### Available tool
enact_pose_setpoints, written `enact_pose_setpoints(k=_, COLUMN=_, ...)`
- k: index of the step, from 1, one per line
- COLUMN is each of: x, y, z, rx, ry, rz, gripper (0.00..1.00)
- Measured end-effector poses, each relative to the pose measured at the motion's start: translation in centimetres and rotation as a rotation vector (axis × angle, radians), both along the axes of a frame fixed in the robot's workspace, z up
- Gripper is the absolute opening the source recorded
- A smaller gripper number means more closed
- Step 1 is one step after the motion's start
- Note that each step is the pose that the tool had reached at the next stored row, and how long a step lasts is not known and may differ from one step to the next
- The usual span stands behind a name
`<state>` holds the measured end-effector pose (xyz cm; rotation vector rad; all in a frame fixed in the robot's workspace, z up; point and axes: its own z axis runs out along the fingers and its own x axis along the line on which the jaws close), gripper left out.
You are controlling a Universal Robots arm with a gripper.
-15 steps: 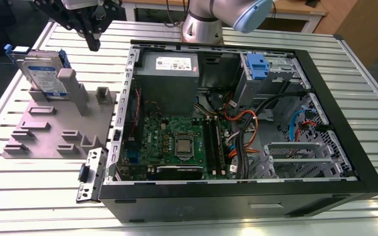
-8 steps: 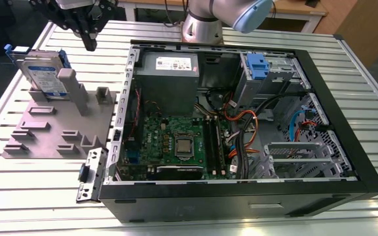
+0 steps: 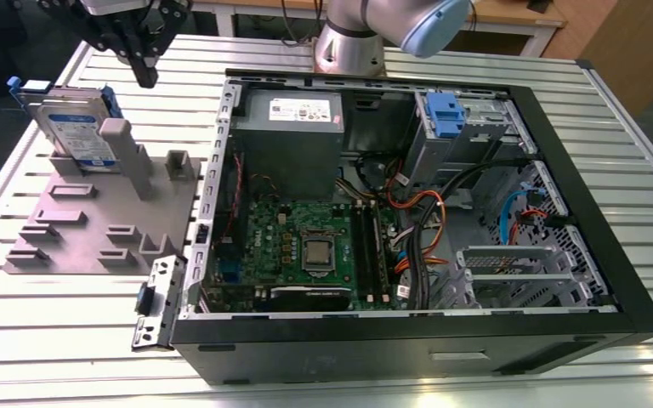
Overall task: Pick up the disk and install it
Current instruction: 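Reach for the disk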
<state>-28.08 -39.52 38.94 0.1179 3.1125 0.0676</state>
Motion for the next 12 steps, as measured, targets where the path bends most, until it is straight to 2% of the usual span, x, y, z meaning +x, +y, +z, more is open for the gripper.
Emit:
enact_pose_setpoints(k=6, x=-1.39, y=0.29, z=-0.06, rx=0.0001, ry=-0.0001, rz=0.0, gripper=0.11)
enact_pose_setpoints(k=12, x=-1.66, y=0.42, z=-0.09, rx=0.0, ry=0.0, rz=0.0, gripper=0.11)
